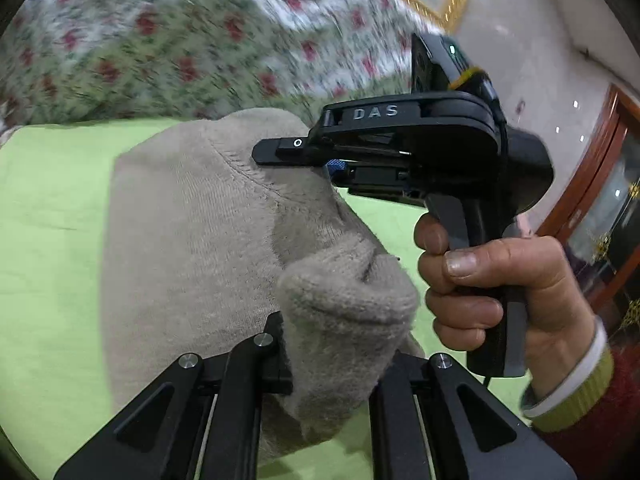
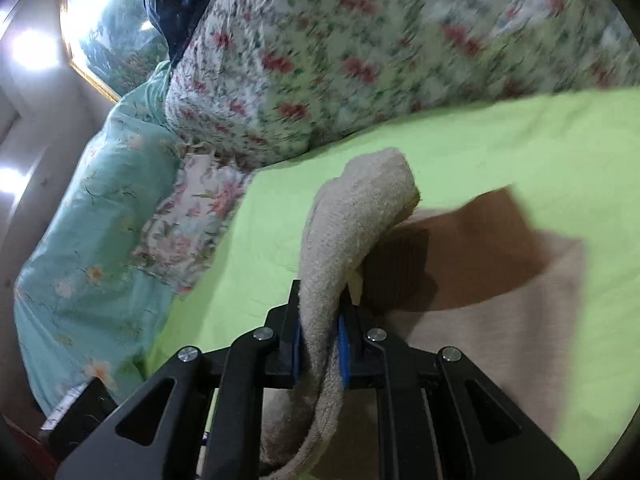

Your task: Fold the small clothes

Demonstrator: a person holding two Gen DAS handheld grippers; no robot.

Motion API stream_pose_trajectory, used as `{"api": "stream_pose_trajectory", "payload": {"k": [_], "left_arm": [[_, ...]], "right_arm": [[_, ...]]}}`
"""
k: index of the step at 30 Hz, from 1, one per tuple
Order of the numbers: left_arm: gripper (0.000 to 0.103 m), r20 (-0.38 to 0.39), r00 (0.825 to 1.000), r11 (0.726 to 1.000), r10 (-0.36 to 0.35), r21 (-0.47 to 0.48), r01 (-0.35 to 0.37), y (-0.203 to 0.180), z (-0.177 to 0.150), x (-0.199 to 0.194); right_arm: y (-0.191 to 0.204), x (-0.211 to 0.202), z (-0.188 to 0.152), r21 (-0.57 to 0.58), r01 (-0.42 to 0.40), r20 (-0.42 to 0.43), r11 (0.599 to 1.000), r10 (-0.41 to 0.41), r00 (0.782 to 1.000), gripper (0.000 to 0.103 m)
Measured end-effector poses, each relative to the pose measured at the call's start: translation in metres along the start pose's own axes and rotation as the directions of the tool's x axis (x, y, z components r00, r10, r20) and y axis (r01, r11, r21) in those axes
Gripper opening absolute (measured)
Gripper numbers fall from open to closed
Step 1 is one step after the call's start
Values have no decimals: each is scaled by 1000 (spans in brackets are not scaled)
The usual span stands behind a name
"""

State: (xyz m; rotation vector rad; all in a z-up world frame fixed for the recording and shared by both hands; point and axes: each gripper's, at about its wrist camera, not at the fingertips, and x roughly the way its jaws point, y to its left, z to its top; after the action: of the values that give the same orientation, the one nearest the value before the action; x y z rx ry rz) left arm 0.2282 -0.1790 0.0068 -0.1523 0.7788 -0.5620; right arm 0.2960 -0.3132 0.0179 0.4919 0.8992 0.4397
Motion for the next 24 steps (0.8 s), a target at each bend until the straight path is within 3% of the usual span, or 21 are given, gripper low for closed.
{"api": "stream_pose_trajectory", "payload": {"k": [4,10,13,15,17,20,22,24], "left_arm": [[9,-89,995,998,-45,-46,41,-9,-11,50],[11,-127,990,998,-53,-42,49,-20,-14,73],[21,-168,985,999,-43,-37,37,-21,-15,82],[26,-188,980,997,-65,-43,58,-19,-19,75],[41,-197,974,993,-109,-60,99,-18,-20,59],[53,-168,972,986,-162,-59,154,-18,-23,19],[62,-128,976,984,-177,-39,173,-14,-23,-12],[74,-96,981,986,-168,-32,166,-5,-23,-35]], "right_arm": [[-51,6,-11,35,128,-53,991,-127,991,15],[-84,3,-18,35,178,-42,983,-176,983,16],[-88,10,-19,21,216,-60,976,-214,975,21],[-91,13,-21,25,238,-72,971,-236,969,26],[-91,6,-25,44,241,-51,970,-239,970,27],[-87,-12,-32,60,270,-13,961,-269,963,36],[-83,-28,-40,73,270,14,960,-272,962,54],[-79,-40,-47,85,251,34,964,-254,967,63]]}}
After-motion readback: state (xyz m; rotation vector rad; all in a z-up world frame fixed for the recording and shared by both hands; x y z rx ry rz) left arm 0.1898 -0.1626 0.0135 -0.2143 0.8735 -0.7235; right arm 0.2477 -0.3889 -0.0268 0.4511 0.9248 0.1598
